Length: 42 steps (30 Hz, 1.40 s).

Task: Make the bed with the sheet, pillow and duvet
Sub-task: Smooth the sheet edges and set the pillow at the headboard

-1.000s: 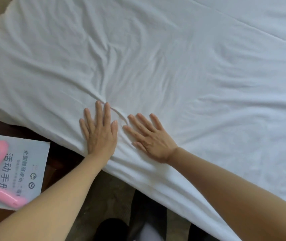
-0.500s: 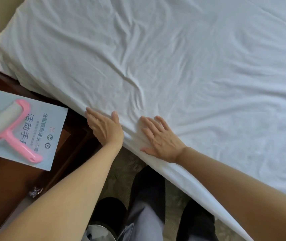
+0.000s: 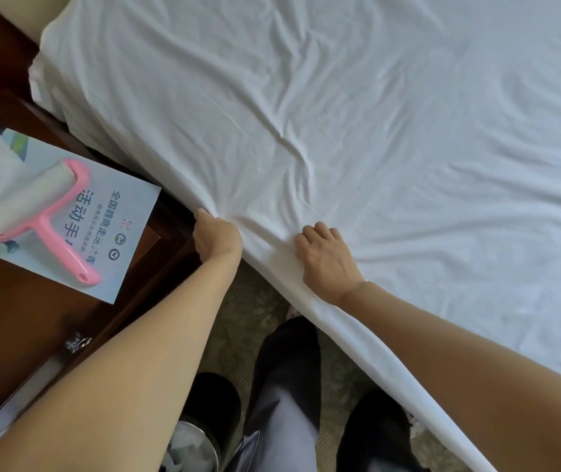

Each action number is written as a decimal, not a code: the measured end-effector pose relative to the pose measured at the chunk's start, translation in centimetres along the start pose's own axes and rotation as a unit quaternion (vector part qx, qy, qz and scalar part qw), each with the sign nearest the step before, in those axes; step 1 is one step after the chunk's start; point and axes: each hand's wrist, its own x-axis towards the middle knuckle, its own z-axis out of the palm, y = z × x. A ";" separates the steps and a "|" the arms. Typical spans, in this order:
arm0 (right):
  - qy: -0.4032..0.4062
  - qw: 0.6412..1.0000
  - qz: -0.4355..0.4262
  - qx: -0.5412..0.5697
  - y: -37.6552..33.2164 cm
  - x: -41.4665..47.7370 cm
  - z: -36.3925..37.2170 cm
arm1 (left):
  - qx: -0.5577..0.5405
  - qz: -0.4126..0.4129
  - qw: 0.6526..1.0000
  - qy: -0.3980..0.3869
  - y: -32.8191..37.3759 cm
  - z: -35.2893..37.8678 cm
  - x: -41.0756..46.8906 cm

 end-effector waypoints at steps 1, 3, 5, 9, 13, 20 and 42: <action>-0.008 1.000 -0.005 0.009 0.0 0.1 -0.2 | 0.002 0.003 1.000 0.003 -0.1 -0.1 0.0; -0.023 0.999 -0.031 0.014 0.2 0.3 -0.5 | 0.003 0.006 1.000 0.008 -0.4 -0.4 -0.1; -0.044 0.997 -0.064 0.022 0.6 0.6 -0.8 | 0.013 0.015 1.000 0.006 -0.7 -0.6 -0.2; -0.074 0.994 -0.081 0.027 0.9 1.3 -1.0 | 0.030 -0.001 0.999 -0.014 -0.7 -0.5 0.3; -0.165 0.984 -0.058 0.019 0.6 1.5 -0.8 | 0.070 -0.018 0.997 -0.039 -0.1 0.1 1.2; -0.222 0.973 -0.002 0.069 -0.1 1.9 -0.8 | 0.027 -0.044 0.999 -0.013 0.2 -0.4 0.8; -0.273 0.925 0.168 0.203 0.1 3.0 -2.5 | 0.155 0.164 0.971 -0.074 -1.1 1.8 -2.3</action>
